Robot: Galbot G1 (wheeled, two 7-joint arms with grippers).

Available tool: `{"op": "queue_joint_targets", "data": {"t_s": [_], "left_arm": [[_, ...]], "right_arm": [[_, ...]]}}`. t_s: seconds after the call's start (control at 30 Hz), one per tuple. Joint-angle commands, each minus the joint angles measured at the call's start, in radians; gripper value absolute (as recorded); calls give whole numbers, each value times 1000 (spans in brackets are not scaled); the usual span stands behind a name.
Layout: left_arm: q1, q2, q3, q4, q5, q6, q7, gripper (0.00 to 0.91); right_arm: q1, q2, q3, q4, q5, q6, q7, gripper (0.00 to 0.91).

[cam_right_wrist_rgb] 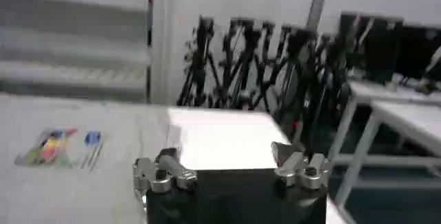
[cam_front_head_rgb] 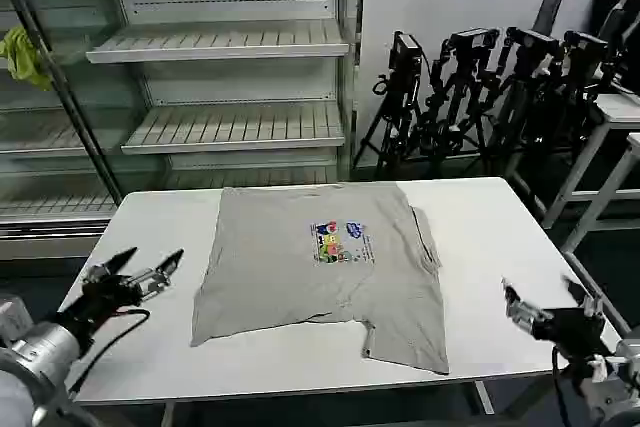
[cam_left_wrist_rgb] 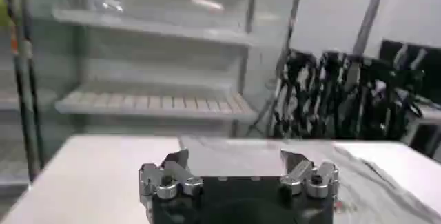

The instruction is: Fold and organize the clothes.

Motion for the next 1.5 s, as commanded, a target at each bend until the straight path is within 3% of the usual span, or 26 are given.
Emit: {"op": "queue_joint_targets", "data": {"t_s": [0.03,0.7,1.5], "left_arm": [[61,79,108,48,16,9,5,907],[27,169,257,229,93,8,80,907],[-1,110,319,255,187,1,108,907]], "right_arm": [[-21,-34,-144,-5,15,-9,16,907],[121,-39,-314,-151,5,-8,18,907],[128,6,-458,-175,-118,-8,5,907]]}}
